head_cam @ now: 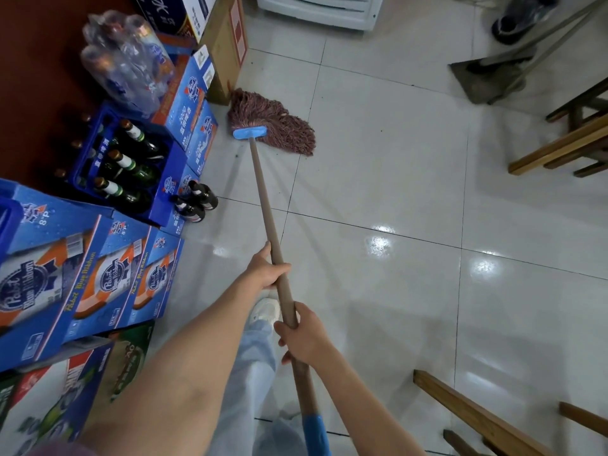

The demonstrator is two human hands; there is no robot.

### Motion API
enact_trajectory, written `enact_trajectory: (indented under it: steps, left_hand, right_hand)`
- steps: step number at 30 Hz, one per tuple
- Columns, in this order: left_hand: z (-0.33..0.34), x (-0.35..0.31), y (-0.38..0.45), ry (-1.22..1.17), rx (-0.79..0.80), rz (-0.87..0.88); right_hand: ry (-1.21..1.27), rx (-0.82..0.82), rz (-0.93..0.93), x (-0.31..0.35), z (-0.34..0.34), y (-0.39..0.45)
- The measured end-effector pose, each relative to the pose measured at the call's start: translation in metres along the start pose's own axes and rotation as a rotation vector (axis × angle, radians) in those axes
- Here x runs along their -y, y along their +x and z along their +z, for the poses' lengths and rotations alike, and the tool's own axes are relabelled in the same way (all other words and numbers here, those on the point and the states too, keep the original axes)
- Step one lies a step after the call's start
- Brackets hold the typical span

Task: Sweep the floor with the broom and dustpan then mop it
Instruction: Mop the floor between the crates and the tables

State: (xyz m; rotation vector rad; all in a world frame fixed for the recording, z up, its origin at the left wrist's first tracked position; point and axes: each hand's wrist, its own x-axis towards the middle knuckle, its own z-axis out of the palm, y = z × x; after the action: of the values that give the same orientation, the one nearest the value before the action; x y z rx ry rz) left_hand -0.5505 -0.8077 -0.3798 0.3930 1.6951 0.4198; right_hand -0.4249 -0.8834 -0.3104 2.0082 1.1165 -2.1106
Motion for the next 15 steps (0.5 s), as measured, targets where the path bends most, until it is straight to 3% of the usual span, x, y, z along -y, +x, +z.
enact_trajectory:
  steps: [15]
  left_hand:
    - [-0.002, -0.024, 0.024, 0.076, 0.014, 0.036]
  right_hand:
    - [-0.005, -0.063, -0.042, 0.016, -0.011, 0.022]
